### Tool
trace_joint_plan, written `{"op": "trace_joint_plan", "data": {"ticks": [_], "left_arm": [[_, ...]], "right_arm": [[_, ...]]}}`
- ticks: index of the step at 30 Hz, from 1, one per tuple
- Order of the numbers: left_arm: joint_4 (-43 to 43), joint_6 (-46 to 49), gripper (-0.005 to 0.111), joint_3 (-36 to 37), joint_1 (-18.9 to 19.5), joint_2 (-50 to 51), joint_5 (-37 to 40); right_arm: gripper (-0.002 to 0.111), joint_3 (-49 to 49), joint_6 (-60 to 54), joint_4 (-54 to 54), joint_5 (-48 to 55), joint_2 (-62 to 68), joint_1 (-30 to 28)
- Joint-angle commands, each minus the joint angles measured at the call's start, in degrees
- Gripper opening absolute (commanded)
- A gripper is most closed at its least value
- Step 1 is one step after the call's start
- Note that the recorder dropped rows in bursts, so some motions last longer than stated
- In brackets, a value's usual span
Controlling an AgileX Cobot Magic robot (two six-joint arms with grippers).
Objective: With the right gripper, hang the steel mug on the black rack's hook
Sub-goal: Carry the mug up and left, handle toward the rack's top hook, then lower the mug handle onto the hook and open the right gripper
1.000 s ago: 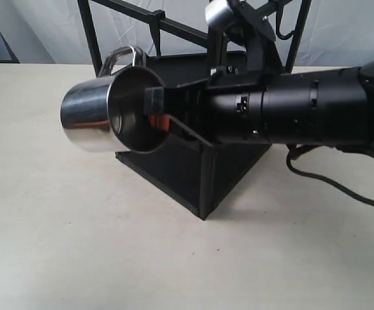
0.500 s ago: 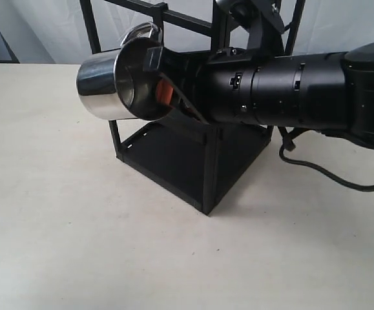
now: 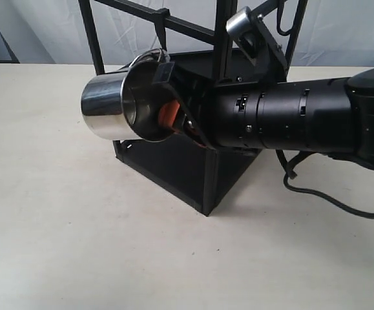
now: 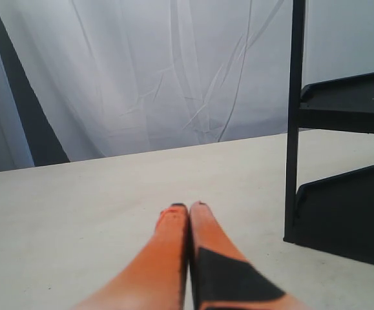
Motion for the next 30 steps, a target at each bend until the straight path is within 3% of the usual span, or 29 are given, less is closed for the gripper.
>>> {"op": "trace_joint_plan", "data": {"ticks": [1,5,12,15,30], "left_arm": [[0.04,-0.14,0.001,0.02,-0.27,-0.27,-0.3],[0.04,-0.14,0.001,0.02,-0.27,-0.27,-0.3],[0.04,-0.14,0.001,0.02,-0.27,-0.27,-0.3],[0.04,-0.14,0.001,0.02,-0.27,-0.27,-0.3],[0.04,-0.14,0.001,0.02,-0.27,-0.27,-0.3]], "right_arm": [[0.0,1.45,1.05,-4.63,-3.26,0.33,-0.11],[0.002,1.45,1.05,-7.22,-5.79,0.33,-0.11],[0.036,1.45,1.61,-6.78,-6.44,0.33,-0.11],[0.045,1.45,1.74,-6.51,-6.44,0.33,-0.11],[0.046,1.54,1.74,-8.99,-6.68,-7.19,-0.11]]}}
